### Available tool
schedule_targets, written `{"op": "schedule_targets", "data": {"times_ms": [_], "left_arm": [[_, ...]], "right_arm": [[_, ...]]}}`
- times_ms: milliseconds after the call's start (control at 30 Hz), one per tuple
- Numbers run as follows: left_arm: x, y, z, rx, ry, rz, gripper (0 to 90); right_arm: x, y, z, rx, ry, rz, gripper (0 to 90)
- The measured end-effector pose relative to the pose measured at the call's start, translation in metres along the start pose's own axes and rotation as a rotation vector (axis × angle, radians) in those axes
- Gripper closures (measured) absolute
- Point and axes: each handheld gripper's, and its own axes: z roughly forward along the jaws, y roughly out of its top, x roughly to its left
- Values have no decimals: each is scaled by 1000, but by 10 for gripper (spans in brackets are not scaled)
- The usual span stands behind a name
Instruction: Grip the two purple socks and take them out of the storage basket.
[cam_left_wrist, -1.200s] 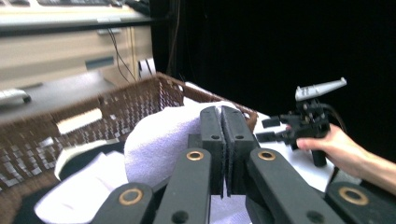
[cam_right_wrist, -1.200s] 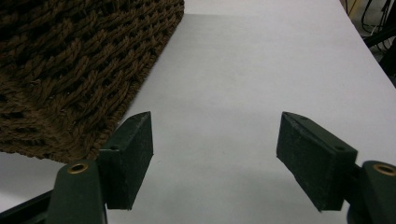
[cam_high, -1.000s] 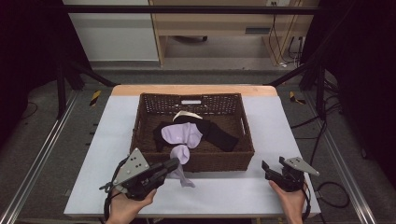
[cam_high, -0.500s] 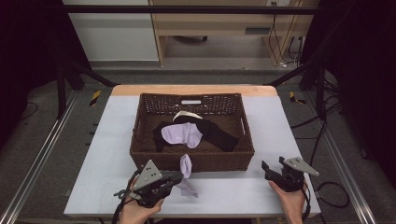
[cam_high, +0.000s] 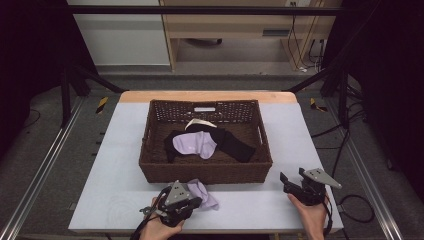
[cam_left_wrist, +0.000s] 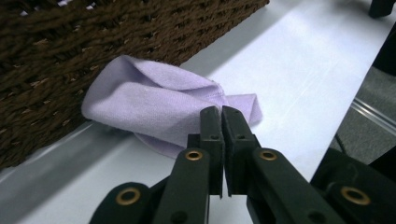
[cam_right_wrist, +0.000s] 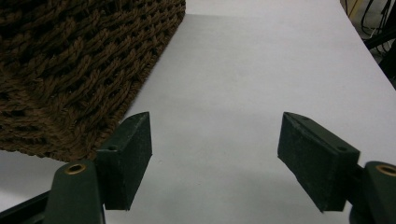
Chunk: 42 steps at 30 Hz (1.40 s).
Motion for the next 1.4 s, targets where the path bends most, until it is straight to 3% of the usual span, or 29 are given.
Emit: {"op": "schedule_targets", "data": {"times_ms": [67, 100, 133, 300, 333, 367, 400, 433, 533, 800, 933, 1133, 1233, 1400], "left_arm": [[1, 0, 0, -10, 16, 1, 776], [1, 1, -2, -18, 20, -1, 776], [3, 3, -7, -46, 28, -9, 701], [5, 12, -21, -108, 50, -12, 602], [7, 17, -30, -140, 62, -17, 573], [7, 17, -30, -140, 62, -17, 565], [9, 23, -40, -174, 77, -24, 556], [9, 23, -40, -174, 77, -24, 547], [17, 37, -57, -238, 116, -37, 522], [33, 66, -70, -299, 153, -41, 494], [41, 78, -71, -324, 166, -54, 479], [61, 114, -72, -339, 209, -67, 461], [66, 124, -71, -345, 222, -73, 458], [77, 149, -62, -355, 238, -81, 457]], "right_arm": [[0, 0, 0, 0, -1, -1, 260], [0, 0, 0, -1, -2, -1, 259], [0, 0, 0, 1, 0, 1, 259], [0, 0, 0, 0, -2, 0, 257], [0, 0, 0, 2, 0, 2, 255], [0, 0, 0, 2, 0, 2, 255], [0, 0, 0, 3, 0, 4, 252], [0, 0, 0, 3, 0, 4, 252], [-1, 0, 0, 2, -2, 14, 245], [-2, 0, 0, 4, -5, 22, 232], [-2, 0, 1, 11, -6, 20, 232], [-1, 0, 1, 9, -4, 15, 239], [1, 1, 2, 20, -3, -3, 243], [0, 1, 2, 25, -6, 1, 244]]}}
